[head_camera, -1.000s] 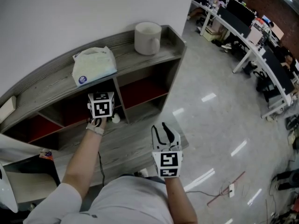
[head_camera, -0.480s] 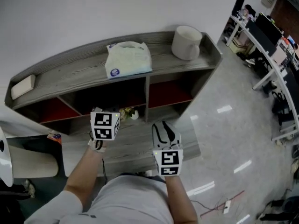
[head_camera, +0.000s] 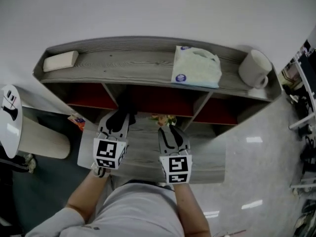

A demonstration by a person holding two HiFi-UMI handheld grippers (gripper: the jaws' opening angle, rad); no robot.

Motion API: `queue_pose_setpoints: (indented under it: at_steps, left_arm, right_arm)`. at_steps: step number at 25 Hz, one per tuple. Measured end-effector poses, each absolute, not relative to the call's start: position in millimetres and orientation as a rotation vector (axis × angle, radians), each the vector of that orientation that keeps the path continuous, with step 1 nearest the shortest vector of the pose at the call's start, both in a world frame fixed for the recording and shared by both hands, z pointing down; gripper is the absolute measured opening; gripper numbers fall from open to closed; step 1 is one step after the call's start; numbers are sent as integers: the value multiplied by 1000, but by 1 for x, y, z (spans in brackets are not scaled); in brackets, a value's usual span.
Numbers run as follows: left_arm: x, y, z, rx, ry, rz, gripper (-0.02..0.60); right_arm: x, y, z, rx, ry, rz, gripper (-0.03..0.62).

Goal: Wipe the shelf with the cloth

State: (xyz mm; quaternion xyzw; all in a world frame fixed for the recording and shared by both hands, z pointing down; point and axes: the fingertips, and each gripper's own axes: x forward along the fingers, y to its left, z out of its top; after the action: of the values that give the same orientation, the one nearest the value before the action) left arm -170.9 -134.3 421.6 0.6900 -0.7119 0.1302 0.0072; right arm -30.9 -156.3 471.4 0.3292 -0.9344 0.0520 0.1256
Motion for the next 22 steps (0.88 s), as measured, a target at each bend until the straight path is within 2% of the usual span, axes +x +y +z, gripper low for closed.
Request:
queue_pose_setpoints:
  at_steps: [10,22]
  left_arm:
    - [-211,-73,464,1950,-2270,470,84]
    - [-221,-48,506,1880,-2209,440,84]
  right_arm:
    - [-101,-129,477,685,-2788,119,133]
    - [-107,-121,482,613,-2792,114,103]
